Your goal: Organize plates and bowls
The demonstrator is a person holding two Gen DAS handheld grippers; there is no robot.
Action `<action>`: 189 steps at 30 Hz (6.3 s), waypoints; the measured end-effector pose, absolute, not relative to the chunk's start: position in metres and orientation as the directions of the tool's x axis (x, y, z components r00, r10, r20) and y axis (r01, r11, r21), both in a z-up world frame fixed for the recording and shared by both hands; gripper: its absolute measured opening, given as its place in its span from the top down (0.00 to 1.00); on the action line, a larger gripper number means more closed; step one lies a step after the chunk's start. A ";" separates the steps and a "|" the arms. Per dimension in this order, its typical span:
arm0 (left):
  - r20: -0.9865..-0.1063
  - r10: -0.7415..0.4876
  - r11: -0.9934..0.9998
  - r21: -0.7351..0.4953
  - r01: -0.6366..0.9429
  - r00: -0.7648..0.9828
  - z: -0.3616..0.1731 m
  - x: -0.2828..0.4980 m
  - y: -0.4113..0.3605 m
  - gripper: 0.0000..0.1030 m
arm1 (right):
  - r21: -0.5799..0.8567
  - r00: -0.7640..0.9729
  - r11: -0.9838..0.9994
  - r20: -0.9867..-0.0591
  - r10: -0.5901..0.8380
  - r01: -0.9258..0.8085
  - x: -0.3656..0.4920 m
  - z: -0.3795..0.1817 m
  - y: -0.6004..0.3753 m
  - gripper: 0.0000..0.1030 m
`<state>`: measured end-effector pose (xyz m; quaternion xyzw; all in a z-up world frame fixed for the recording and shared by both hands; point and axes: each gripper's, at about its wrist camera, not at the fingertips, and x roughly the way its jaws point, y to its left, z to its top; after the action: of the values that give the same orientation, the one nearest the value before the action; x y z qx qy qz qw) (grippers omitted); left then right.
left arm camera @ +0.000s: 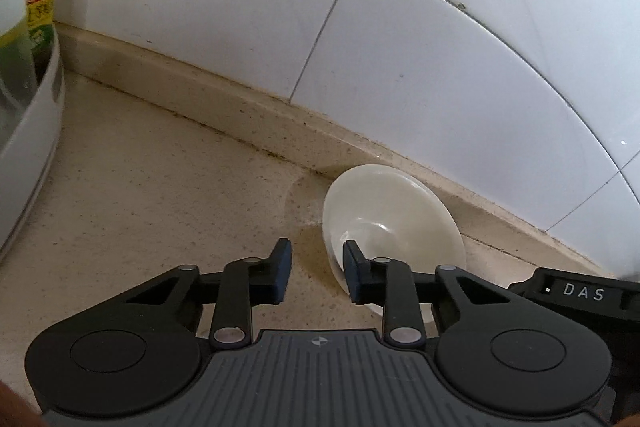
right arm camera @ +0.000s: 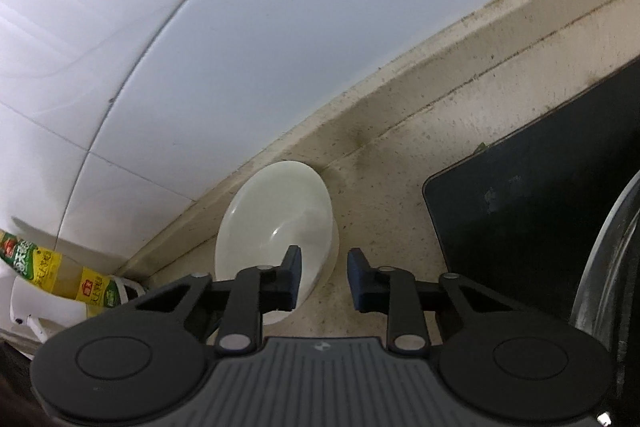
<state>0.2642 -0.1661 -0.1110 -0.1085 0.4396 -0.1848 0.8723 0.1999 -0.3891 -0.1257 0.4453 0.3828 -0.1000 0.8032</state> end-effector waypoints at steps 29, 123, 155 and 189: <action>-0.717 -0.477 0.879 -0.392 0.273 0.508 -0.061 0.211 -0.145 0.88 | 0.672 0.731 0.575 -0.659 0.177 0.467 0.141 -0.075 -0.370 0.96; -0.793 -0.487 0.833 -0.294 0.469 0.367 -0.101 0.081 -0.116 0.80 | 0.705 0.749 0.538 -0.635 0.188 0.463 -0.025 -0.131 -0.319 0.91; -0.809 -0.318 0.948 -0.284 0.144 0.494 -0.052 0.057 0.039 0.82 | 0.714 0.664 0.665 -0.609 0.434 0.219 0.026 -0.087 -0.190 0.90; -0.818 -0.139 0.988 -0.073 0.139 0.558 -0.050 0.022 0.045 0.08 | 0.411 0.678 0.883 -0.717 0.162 0.224 -0.016 -0.059 -0.168 0.30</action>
<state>0.0217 0.0448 -0.0501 -0.0001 0.4633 -0.0789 0.8827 -0.0158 -0.1680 -0.0591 0.2408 0.4006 -0.0177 0.8839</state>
